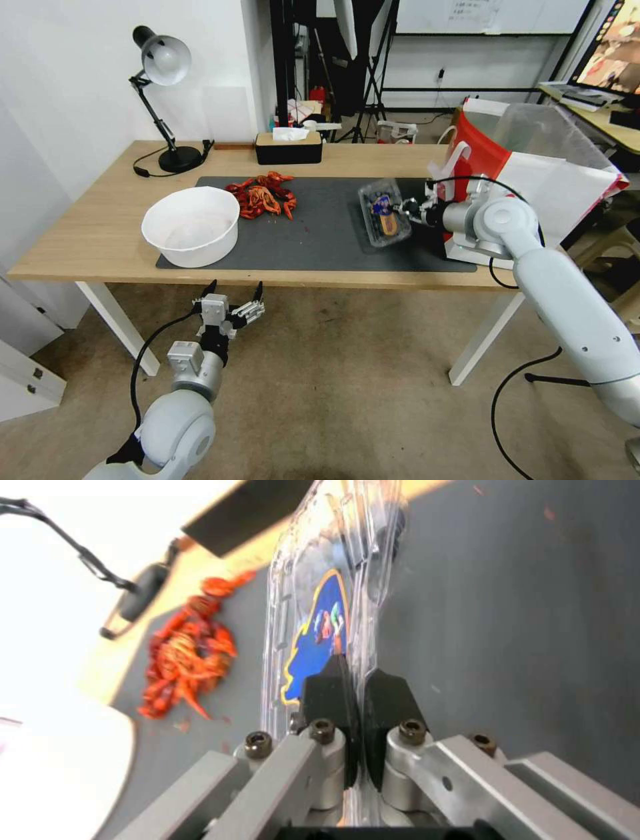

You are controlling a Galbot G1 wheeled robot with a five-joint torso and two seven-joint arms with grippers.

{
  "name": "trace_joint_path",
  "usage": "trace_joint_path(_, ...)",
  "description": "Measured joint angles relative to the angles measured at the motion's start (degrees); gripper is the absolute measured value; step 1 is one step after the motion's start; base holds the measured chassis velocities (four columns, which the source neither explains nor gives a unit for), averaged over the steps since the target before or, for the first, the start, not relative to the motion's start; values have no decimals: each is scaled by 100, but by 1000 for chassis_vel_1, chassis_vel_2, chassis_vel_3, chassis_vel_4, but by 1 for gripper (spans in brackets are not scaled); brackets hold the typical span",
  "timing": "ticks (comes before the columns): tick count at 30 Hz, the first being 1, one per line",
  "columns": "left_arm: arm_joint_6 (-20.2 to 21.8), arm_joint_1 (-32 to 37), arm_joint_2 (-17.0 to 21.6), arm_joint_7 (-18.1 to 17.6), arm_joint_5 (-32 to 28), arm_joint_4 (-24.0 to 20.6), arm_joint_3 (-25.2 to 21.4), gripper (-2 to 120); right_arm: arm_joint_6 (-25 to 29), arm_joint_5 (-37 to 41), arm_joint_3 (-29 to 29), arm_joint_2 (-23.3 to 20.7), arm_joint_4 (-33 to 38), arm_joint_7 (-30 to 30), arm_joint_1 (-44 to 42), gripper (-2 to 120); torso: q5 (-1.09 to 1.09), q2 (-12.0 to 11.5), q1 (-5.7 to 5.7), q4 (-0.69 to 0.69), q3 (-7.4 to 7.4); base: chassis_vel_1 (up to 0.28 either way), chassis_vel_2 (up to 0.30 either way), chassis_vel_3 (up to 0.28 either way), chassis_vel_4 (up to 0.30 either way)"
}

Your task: Close the takeout container lid, then place the container into the takeout bag.

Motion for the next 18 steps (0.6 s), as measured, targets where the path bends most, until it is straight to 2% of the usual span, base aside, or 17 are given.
trace_joint_path(6, -27, 95, -42, -1, 2, -13, -72, 100, 123, 75, -28, -36, 194, -132, 182, 0, 0, 0, 0, 0, 0, 0, 0, 0, 0)
trace_joint_path(11, -46, 172, -99, 4, 0, -31, -125, 100, 474, -77, -72, -119, 377, -537, 359, 0, 0, 0, 0, 0, 0, 0, 0, 0, 0)
trace_joint_path(14, -49, 210, -142, 4, -4, -31, -135, 100, 747, -215, -74, -151, 507, -698, 523, 0, 0, 0, 0, 0, 0, 0, 0, 0, 0)
trace_joint_path(17, -51, 233, -204, -8, -5, -31, -129, 100, 1278, -634, -73, -264, 715, -696, 894, 0, -1, 0, 0, 1, 0, 0, 0, 0, 0)
trace_joint_path(18, -51, 233, -204, -8, -5, -31, -129, 100, 1278, -634, -73, -264, 715, -696, 894, 0, -1, 0, 0, 1, 0, 0, 0, 0, 0)
